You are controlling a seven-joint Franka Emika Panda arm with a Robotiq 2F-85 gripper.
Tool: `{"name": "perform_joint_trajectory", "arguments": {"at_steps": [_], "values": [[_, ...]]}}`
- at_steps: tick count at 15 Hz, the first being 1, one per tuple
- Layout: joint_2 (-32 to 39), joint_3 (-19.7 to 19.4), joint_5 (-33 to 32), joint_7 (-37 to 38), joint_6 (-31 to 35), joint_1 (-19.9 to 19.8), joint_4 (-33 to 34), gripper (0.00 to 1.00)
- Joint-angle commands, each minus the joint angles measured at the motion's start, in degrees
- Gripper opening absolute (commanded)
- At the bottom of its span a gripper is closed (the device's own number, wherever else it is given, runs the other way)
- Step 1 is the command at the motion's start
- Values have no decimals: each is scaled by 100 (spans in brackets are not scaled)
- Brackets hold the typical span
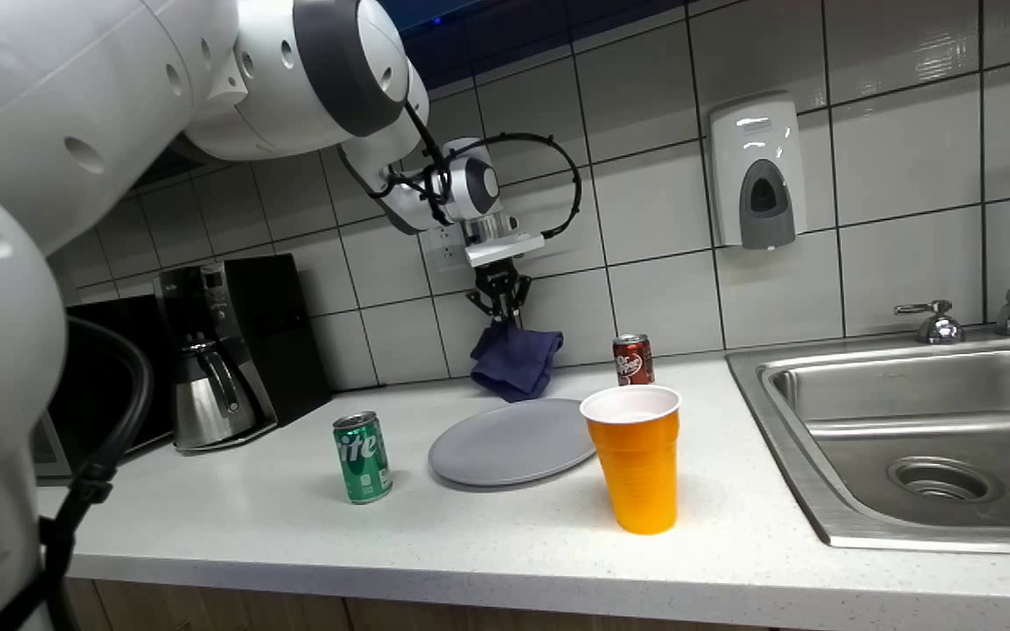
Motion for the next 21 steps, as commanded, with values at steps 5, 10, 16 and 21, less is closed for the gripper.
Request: {"name": "perform_joint_trajectory", "arguments": {"at_steps": [5,10,16,21], "values": [[-237,91,17,-62,-159,-68,-249,78],[-478,126,150,20,-158,-118,-671,100],[-898,168,244,111,-97,-116,-1360,100],[-1253,188,410,280,-35,-126,-1990,100]]}}
